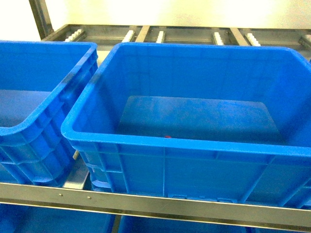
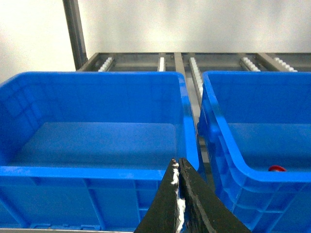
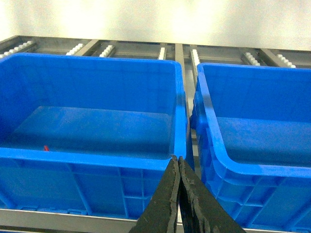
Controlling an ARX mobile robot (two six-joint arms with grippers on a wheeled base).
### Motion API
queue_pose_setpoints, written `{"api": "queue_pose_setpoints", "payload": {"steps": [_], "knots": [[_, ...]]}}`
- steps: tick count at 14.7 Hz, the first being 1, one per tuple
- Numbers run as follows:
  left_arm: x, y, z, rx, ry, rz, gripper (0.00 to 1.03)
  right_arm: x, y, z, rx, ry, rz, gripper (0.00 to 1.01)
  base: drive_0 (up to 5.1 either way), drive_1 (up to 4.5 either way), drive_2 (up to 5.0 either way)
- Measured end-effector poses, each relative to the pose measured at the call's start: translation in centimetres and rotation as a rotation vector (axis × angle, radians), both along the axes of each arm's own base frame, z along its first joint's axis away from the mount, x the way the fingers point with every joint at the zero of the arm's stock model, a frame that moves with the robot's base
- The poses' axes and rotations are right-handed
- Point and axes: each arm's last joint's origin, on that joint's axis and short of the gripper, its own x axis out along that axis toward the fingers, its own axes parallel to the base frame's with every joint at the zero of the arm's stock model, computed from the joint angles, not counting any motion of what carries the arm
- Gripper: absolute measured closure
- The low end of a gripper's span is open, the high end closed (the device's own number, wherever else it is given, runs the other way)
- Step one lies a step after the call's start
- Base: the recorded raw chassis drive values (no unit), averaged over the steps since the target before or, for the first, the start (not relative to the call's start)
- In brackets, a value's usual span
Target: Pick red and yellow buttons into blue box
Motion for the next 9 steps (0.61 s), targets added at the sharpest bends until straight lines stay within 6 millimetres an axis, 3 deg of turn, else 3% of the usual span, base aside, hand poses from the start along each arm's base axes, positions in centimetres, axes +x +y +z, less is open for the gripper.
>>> {"api": "queue_pose_setpoints", "payload": {"steps": [8, 9], "knots": [[-1.8, 0.0, -0.7, 0.0, 0.05, 0.0, 1.01, 0.0, 0.0, 0.0, 0.0, 0.0, 0.0, 0.99, 0.0, 0.0, 0.0], [-2.0, 0.0, -0.1, 0.0, -0.009, 0.0, 1.01, 0.0, 0.0, 0.0, 0.0, 0.0, 0.0, 0.99, 0.0, 0.0, 0.0]]}}
